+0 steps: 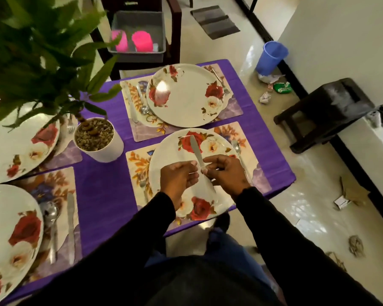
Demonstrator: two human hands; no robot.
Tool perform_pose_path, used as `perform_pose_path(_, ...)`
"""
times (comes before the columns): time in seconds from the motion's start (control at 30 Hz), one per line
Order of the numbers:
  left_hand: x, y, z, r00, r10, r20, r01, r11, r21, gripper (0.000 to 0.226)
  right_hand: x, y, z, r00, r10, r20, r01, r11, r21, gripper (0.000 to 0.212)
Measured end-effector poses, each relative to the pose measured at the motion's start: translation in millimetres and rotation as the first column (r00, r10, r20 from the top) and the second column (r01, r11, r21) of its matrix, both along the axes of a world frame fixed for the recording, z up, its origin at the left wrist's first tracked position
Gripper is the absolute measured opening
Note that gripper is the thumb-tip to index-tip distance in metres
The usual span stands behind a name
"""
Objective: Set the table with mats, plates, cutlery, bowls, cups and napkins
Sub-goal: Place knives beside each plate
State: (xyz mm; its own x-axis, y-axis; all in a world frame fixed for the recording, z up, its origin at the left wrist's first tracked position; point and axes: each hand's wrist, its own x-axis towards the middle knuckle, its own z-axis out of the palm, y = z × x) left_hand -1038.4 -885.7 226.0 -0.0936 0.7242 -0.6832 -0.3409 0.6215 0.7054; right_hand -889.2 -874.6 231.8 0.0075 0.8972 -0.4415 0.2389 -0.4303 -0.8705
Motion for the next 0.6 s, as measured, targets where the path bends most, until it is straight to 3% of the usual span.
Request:
perform_pose_path(0.13, 49, 26, -5, 0.998, -0.021, -0.061, 0.021, 1.0, -0.005, 0.004, 56, 27, -21, 0.998, -0.024, 0.05, 0.024, 1.0, 0.002, 0.028)
perform_pose_path(0.37, 147, 48, -15, 0.992, -0.006, -0.124, -0.002, 0.998, -0.062, 0.007, 143, 70, -62, 0.979, 0.118, 0.165, -0.117, 0.993, -0.017, 0.041)
perform_pose_path(0.5, 176, 51, -24, 0.986, 0.098, -0.132, -0.113, 0.988, -0.107, 0.004, 171, 76, -77, 0.953, 0.202, 0.227, -0.2, 0.979, -0.029, 0.045)
perform_pose_path(0.6, 188, 48, -27, 0.977, 0.089, -0.194, -0.112, 0.988, -0.109, 0.007, 185, 75, -82, 0.933, 0.25, 0.26, -0.245, 0.968, -0.053, 0.046)
